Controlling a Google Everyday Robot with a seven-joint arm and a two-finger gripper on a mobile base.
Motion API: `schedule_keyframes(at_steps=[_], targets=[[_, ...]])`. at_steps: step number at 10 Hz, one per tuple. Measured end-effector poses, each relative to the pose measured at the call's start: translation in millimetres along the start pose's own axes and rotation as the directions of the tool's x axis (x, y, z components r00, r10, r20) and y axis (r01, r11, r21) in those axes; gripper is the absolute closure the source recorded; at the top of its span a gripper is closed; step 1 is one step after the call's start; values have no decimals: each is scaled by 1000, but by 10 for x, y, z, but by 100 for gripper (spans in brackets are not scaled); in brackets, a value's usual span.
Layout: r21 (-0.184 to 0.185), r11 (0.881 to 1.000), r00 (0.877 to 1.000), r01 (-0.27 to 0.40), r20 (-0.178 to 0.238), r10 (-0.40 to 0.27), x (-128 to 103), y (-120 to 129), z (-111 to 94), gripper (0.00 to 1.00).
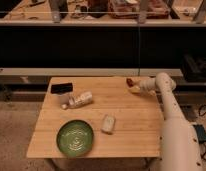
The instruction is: Place the pepper in the ceramic bowl
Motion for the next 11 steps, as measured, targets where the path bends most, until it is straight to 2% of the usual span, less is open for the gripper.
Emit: schedule_keyframes(at_steps=[1,3,4,5,6,7,8,9,10,11], targets=[[-30,999,1000,11,21,-11,-59,91,10,78],[-77,996,999,37,26,-35,-20,236,10,95],[-109,992,998,63,25,-60,5,355,38,100],[-157,982,995,102,24,-99,15,531,47,100],[-217,962,986,165,31,-162,-9,765,22,100],[-285,923,966,258,65,-250,-114,1078,-99,100],[-318,888,943,332,105,-315,-256,1302,-233,100],[-360,835,909,417,162,-385,-429,1618,-437,100],[-394,751,848,529,256,-463,-702,2069,-784,100],[-417,675,793,608,341,-504,-921,2467,-1108,100]])
